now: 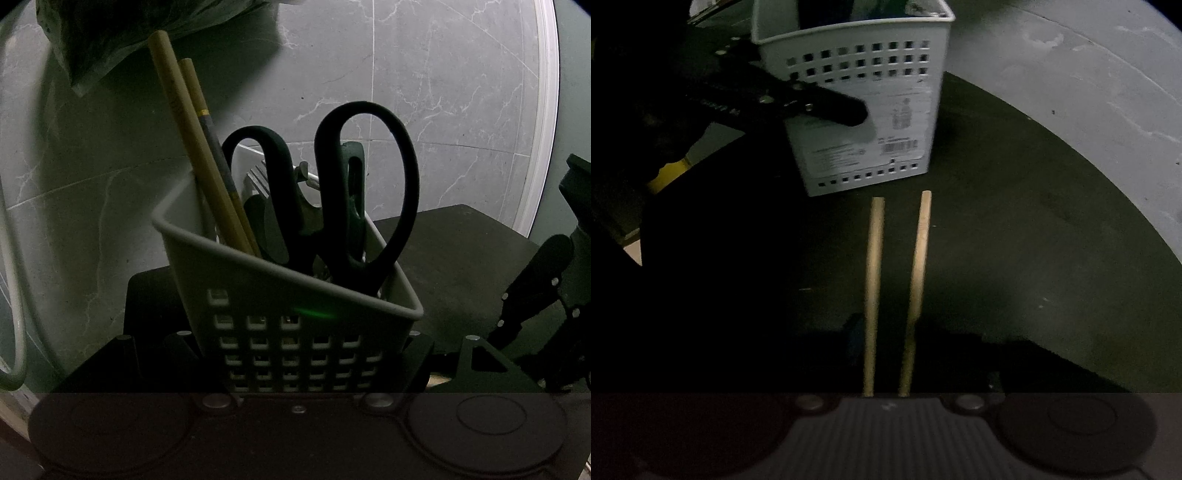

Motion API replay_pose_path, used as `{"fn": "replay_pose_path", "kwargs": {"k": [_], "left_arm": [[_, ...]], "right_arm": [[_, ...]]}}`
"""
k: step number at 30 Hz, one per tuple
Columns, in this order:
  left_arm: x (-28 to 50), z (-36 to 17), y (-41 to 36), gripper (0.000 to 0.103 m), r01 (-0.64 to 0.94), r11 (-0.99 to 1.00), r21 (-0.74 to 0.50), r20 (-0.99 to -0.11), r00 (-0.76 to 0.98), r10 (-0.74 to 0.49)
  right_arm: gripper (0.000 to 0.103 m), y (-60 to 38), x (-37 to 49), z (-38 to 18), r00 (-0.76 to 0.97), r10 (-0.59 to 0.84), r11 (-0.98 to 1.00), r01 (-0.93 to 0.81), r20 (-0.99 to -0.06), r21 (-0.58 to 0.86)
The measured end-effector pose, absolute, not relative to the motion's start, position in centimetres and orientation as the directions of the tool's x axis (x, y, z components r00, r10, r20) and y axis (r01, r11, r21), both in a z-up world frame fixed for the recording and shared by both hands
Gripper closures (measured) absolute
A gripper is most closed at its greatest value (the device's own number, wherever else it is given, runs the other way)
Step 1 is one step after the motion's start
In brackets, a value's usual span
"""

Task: Organize utensils
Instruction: 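Close the right tool on two wooden chopsticks on the table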

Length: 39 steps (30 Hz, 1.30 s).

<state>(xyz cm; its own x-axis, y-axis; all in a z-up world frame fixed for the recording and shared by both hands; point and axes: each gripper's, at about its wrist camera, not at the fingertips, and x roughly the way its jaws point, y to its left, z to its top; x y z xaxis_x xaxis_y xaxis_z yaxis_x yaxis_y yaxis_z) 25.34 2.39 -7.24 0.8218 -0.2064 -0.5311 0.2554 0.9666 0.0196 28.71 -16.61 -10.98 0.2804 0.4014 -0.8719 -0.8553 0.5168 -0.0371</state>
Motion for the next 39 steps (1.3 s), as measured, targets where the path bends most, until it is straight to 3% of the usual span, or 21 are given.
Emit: {"fn": "replay_pose_path", "kwargs": {"k": [1,9,17,22,24,25,26,39], "left_arm": [[25.3,-7.2,2.4,0.025,0.255,0.967,0.02,-0.531,0.822,-0.206],[25.2,-7.3,2.5,0.025,0.257,0.966,0.02,-0.532,0.821,-0.207],[25.0,-7.3,2.7,0.025,0.251,0.968,0.009,-0.531,0.822,-0.209],[24.8,-7.4,2.7,0.026,0.245,0.97,0.002,-0.531,0.822,-0.206],[24.8,-7.3,2.7,0.026,0.24,0.971,0.001,-0.53,0.823,-0.203],[24.7,-7.3,2.7,0.026,0.239,0.971,0.0,-0.529,0.824,-0.203],[24.7,-7.4,2.7,0.026,0.238,0.971,-0.001,-0.529,0.824,-0.203],[24.5,-7.6,2.8,0.026,0.238,0.971,0.001,-0.531,0.823,-0.201]], "right_arm": [[0.086,-16.8,29.0,-10.9,0.28,0.398,0.522,-0.852,-0.873,-0.036],[0.087,-16.6,29.9,-10.8,0.281,0.376,0.549,-0.835,-0.883,-0.032],[0.07,-14.9,31.2,-10.8,0.251,0.303,0.488,-0.869,-0.919,-0.077],[0.07,-13.5,32.2,-10.7,0.199,0.277,0.497,-0.867,-0.94,-0.037],[0.073,-13.3,32.3,-10.8,0.199,0.273,0.501,-0.865,-0.941,-0.038],[0.078,-13.4,32.4,-10.7,0.198,0.27,0.504,-0.863,-0.942,-0.037],[0.088,-13.5,32.5,-10.7,0.197,0.266,0.507,-0.861,-0.944,-0.037],[0.09,-16.2,33.5,-10.7,0.222,0.355,0.638,-0.768,-0.908,0.061]]}}
